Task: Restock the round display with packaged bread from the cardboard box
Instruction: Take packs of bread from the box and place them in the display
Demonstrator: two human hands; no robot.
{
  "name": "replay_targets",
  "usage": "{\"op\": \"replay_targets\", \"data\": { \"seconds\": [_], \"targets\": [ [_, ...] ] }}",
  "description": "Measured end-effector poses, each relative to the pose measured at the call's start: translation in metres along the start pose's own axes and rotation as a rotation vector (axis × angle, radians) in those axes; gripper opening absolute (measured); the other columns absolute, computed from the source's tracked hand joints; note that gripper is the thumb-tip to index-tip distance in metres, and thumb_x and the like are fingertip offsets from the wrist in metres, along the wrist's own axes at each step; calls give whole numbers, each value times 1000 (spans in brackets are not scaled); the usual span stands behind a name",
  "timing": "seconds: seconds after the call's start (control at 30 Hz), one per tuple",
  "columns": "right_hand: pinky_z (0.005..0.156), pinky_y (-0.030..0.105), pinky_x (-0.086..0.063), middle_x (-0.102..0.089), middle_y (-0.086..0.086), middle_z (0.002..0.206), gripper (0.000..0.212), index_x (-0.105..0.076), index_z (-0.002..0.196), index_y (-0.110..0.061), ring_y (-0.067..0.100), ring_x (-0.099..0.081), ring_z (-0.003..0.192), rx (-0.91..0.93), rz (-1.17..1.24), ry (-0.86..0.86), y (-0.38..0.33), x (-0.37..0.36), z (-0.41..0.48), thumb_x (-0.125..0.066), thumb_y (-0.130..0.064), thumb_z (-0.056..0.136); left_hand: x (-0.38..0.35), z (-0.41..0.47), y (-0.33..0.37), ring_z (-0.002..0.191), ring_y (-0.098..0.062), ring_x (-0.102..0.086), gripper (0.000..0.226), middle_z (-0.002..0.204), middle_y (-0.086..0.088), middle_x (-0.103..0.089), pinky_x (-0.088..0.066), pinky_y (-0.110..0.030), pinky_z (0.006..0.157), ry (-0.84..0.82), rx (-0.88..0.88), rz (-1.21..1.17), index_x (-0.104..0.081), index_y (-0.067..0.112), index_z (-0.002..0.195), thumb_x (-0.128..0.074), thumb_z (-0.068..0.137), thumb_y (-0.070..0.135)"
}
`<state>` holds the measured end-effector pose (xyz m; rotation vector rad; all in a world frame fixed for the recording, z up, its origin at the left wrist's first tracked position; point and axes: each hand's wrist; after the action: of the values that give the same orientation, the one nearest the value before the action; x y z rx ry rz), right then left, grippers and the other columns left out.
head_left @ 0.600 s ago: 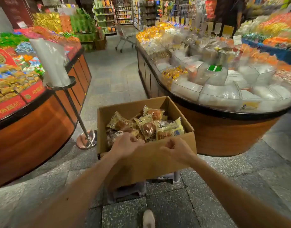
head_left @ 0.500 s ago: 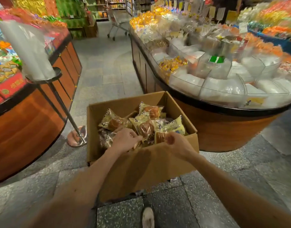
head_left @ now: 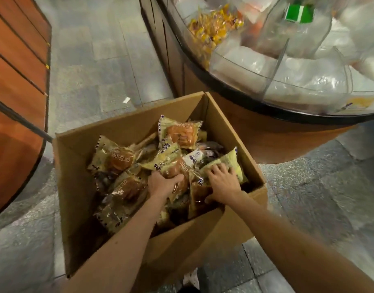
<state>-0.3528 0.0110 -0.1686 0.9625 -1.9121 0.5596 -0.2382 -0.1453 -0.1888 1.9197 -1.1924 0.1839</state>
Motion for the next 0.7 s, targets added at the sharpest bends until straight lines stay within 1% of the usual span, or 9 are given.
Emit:
{"op": "replay_targets", "data": {
  "seconds": [0.07,0.17,0.3,0.37,0.43,0.5,0.57,0.63,0.7],
  "targets": [
    [119,54,-17,-31,7,155,90,-32,151,-22,31,-21,144,95,-74,26,5,4,8,-72,-59,79,0,2,2,133,-32,-44,99,144,-12,-44,-41,-51,109,-14,12,-4,-38,8,142,-89,66,44],
    [119,53,-14,-35,7,153,91,-41,147,-19,28,-23,144,174,-89,40,14,13,15,-71,-67,74,-1,3,2,139,-30,-37,110,150,-8,-38,-35,-50,114,-42,-60,-47,-26,13,150,-90,65,41],
    [122,50,-12,-42,5,153,96,-49,140,-14,25,-20,149,177,38,81,27,33,22,-66,-77,69,15,2,8,131,-26,-48,102,140,-1,-48,-38,-49,113,-38,-129,-176,-28,20,146,-91,67,33],
    [117,48,-26,-56,7,139,94,-53,131,-14,27,-41,137,92,174,75,35,47,25,-69,-78,65,30,1,19,120,-22,-56,85,127,2,-54,-45,-43,106,-31,-165,-226,-35,21,135,-90,70,29],
    [99,44,-46,-66,4,113,83,-51,114,-16,27,-61,106,-15,375,52,45,65,25,-75,-76,61,46,2,35,108,-15,-60,77,116,8,-57,-50,-38,99,-53,-235,-235,-40,23,128,-90,69,30],
    [84,42,-52,-64,1,103,82,-46,105,-18,23,-62,91,-82,529,53,54,80,25,-81,-73,56,57,1,56,105,-14,-62,84,117,7,-60,-52,-42,98,-76,-302,-210,-44,22,129,-93,62,40],
    [85,44,-53,-64,2,106,94,-45,111,-18,25,-62,95,-121,614,67,65,95,25,-82,-75,46,61,1,78,108,-17,-63,89,120,3,-62,-54,-42,96,-89,-361,-179,-47,21,131,-93,58,45],
    [89,47,-54,-64,3,111,107,-44,116,-19,26,-63,100,-127,699,95,83,107,25,-80,-80,36,58,-6,104,107,-15,-63,80,119,2,-63,-53,-29,88,-91,-420,-173,-50,17,130,-91,65,38],
    [88,47,-55,-64,3,112,106,-44,115,-19,26,-64,101,-122,790,135,107,121,22,-82,-78,35,53,-12,133,103,-14,-65,67,112,3,-65,-53,-24,81,-124,-449,-186,-54,17,122,-90,68,31]
  ]
}}
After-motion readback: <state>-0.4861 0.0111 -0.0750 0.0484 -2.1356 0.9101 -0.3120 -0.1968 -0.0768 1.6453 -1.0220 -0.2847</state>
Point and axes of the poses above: each hand's wrist, its own z-axis towards the middle knuckle, its own x-axis out of the back of the hand, y = z × x
